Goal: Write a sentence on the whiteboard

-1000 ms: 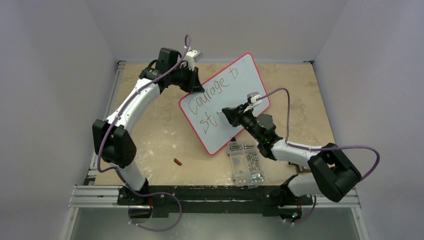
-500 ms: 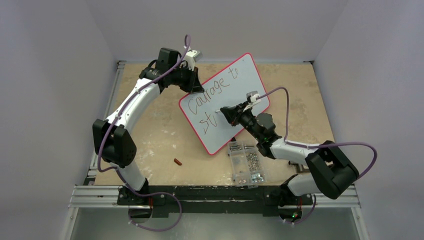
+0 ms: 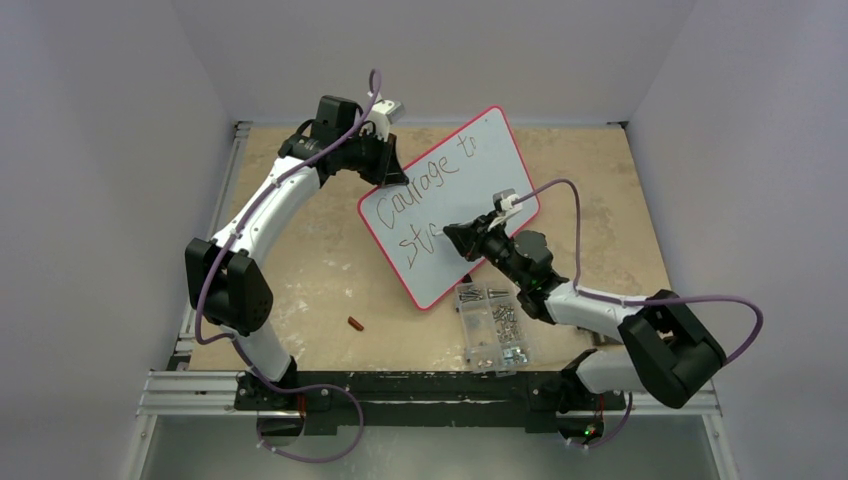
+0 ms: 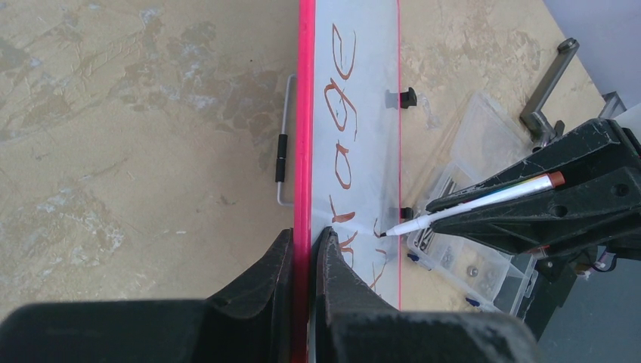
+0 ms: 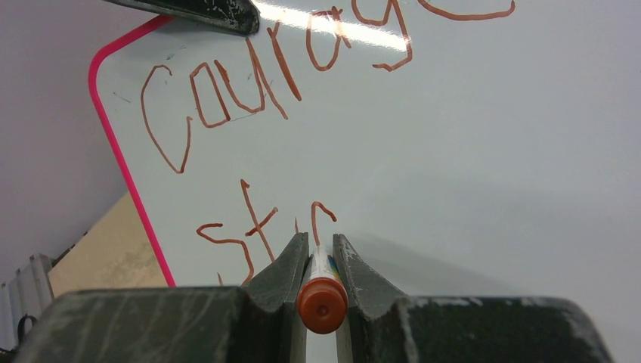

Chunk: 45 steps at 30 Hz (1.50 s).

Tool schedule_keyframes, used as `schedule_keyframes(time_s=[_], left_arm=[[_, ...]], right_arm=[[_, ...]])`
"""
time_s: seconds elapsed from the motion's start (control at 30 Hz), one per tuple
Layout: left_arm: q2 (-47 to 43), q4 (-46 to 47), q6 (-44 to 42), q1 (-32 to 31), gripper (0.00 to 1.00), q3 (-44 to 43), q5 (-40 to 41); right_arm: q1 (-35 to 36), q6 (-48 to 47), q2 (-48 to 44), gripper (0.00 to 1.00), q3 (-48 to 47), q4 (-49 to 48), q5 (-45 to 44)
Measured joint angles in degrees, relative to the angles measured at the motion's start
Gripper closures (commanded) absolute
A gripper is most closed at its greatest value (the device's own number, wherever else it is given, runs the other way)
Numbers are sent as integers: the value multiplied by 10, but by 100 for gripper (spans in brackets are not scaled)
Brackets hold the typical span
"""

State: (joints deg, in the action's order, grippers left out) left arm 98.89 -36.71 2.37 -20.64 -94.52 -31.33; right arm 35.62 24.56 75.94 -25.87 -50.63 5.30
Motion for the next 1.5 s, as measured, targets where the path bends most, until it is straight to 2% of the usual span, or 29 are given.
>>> schedule_keyframes(time_s=[0.67, 1.07, 1.5], left_arm=[[0, 0, 0, 0, 100, 0, -1], [2, -2, 0, 0, 100, -3, 0], [2, -3, 0, -1, 100, -5, -1]], right_arm=[[1, -31, -1, 100, -57, 62, -33], [1, -32, -5, 100, -51, 65, -34], [1, -35, -41, 100, -37, 113, -63]])
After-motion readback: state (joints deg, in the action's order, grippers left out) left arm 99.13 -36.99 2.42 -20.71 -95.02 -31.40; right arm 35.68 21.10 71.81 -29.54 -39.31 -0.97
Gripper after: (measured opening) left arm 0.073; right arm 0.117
